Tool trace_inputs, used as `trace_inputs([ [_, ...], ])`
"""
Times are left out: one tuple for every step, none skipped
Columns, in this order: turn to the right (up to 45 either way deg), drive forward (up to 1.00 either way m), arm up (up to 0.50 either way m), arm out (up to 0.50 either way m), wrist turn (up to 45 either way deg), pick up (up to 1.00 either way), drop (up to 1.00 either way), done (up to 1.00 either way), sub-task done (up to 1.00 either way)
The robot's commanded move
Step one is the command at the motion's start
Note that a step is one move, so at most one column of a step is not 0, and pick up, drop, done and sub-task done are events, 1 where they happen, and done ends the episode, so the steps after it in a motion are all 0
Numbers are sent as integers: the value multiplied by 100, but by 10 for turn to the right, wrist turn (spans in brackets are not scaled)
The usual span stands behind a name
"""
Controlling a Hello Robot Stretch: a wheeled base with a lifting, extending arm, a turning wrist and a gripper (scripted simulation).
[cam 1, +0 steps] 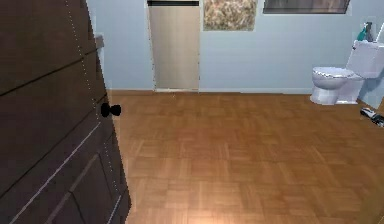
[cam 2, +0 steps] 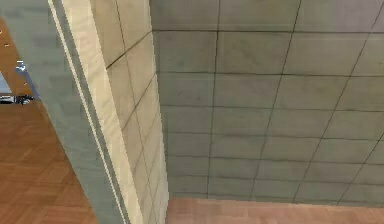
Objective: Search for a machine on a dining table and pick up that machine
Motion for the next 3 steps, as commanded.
trace_inputs([
  [0,35,0,0,0,0,0,0,0],
  [360,0,0,0,0,0,0,0,0],
  [0,100,0,0,0,0,0,0,0],
])
